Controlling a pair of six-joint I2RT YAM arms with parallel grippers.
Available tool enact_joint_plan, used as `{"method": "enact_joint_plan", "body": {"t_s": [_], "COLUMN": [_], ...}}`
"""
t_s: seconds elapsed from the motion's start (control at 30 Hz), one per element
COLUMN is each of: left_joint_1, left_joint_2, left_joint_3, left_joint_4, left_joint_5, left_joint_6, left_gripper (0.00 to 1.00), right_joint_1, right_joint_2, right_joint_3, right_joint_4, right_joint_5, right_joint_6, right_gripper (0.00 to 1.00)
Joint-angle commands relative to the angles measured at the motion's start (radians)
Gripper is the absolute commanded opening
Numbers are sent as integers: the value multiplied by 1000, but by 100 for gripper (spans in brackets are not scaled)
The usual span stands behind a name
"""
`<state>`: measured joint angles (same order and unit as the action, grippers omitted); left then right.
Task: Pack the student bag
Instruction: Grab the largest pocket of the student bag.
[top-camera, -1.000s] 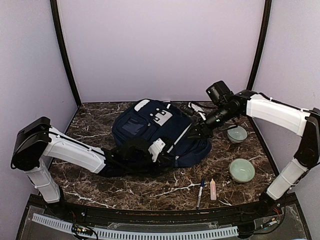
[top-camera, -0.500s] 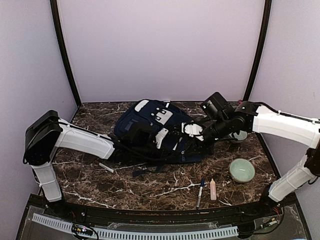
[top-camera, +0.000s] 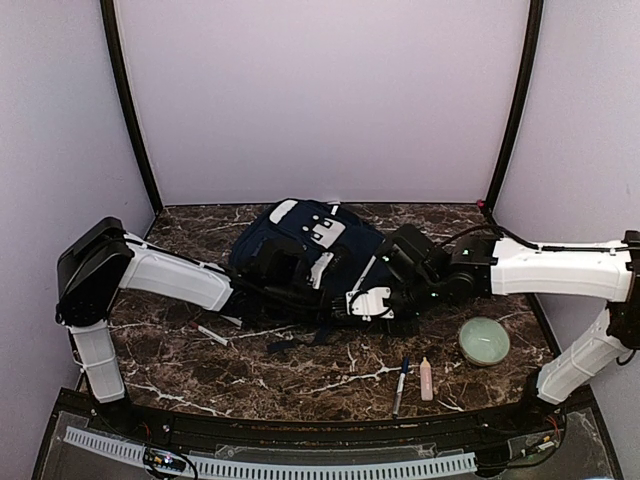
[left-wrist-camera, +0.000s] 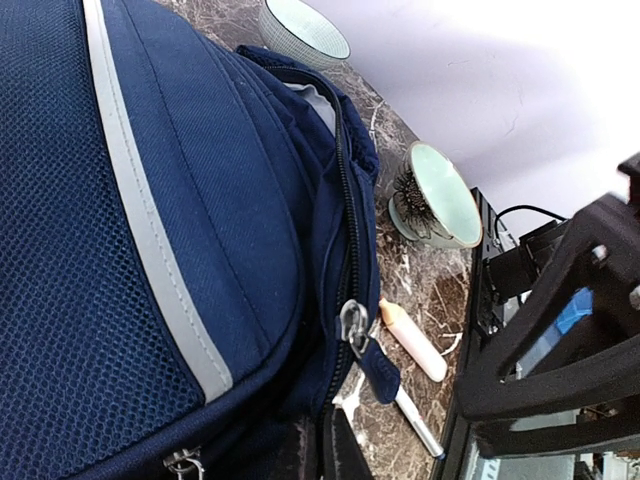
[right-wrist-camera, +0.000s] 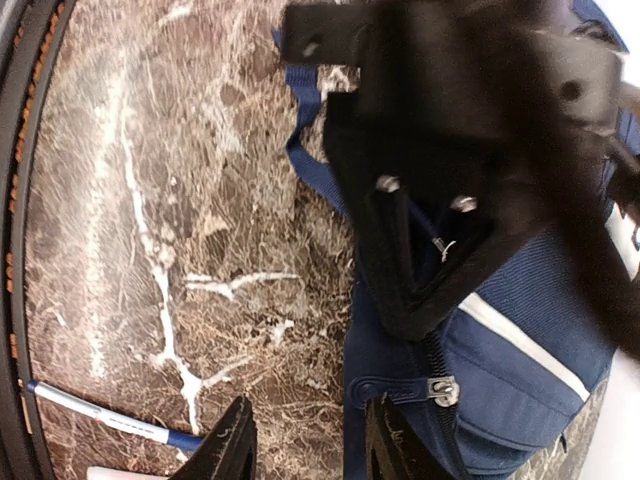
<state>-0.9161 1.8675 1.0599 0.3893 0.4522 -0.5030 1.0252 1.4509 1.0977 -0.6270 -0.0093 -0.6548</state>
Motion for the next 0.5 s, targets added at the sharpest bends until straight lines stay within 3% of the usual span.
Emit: {"method": "enact_joint_plan", "body": {"t_s": [0.0,0.47], "left_joint_1": [20,25], "left_joint_2": [-22,-14], "left_joint_3": [50,57], "left_joint_4": [108,105], "left_joint_5": [42,56], "left_joint_6": [-52,-65], "left_gripper": [0,0], "right_joint_1": [35,74], "right_joint_2": [4,8], "right_joint_3": [-45,-120], "right_joint_4": [84,245], "right_joint_5": [144,305], "right_joint_6": [-33,-59], "right_gripper": [39,41]}}
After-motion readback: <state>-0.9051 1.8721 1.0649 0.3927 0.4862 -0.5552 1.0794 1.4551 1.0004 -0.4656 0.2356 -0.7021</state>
